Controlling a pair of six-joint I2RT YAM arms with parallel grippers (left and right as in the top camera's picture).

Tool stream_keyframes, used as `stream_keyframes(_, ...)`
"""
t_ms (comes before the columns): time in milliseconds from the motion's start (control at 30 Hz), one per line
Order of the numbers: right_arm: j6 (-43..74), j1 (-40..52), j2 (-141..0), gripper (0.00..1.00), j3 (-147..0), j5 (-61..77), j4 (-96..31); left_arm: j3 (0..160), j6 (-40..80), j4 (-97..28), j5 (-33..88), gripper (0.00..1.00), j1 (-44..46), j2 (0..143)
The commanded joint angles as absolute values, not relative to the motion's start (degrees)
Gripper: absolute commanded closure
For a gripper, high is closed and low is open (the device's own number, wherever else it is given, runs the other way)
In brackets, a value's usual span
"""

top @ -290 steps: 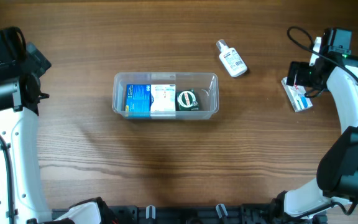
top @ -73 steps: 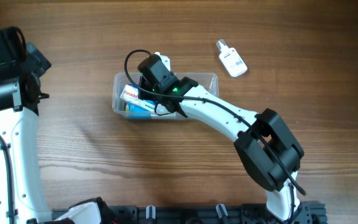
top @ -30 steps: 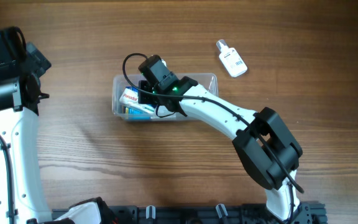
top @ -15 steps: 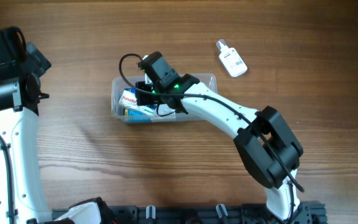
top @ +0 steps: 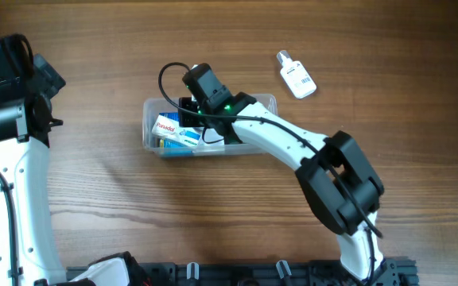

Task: Pack container
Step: 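Push the Panadol box down into the container's left end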

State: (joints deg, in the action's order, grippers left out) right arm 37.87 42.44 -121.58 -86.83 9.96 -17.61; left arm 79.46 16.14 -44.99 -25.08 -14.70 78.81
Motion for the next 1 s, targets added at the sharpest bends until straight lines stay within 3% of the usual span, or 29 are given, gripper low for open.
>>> stream_keyframes(0,36.29,42.46,-123.44,0.96,-87.88,12.51,-17.3,79.72,15.2,-44.84,-25.82,0.0,-14.96,78.54)
stream_keyframes(433,29.52,40.82,-123.09,0.96,-93.51,26.72,-22.72,79.72,15.2,-44.84,-25.82,0.0,-14.96,78.54)
stream_keyframes(633,24.97,40.71,-123.11,0.96,-96.16,25.8,-30.3,79.72,15.2,-44.84,-25.82,0.0,-14.96,78.54)
stream_keyframes(967,26.15,41.63,-123.35,0.96,-96.16,17.78,-30.2,79.72,15.2,-44.84,-25.82,0.0,-14.96,78.54)
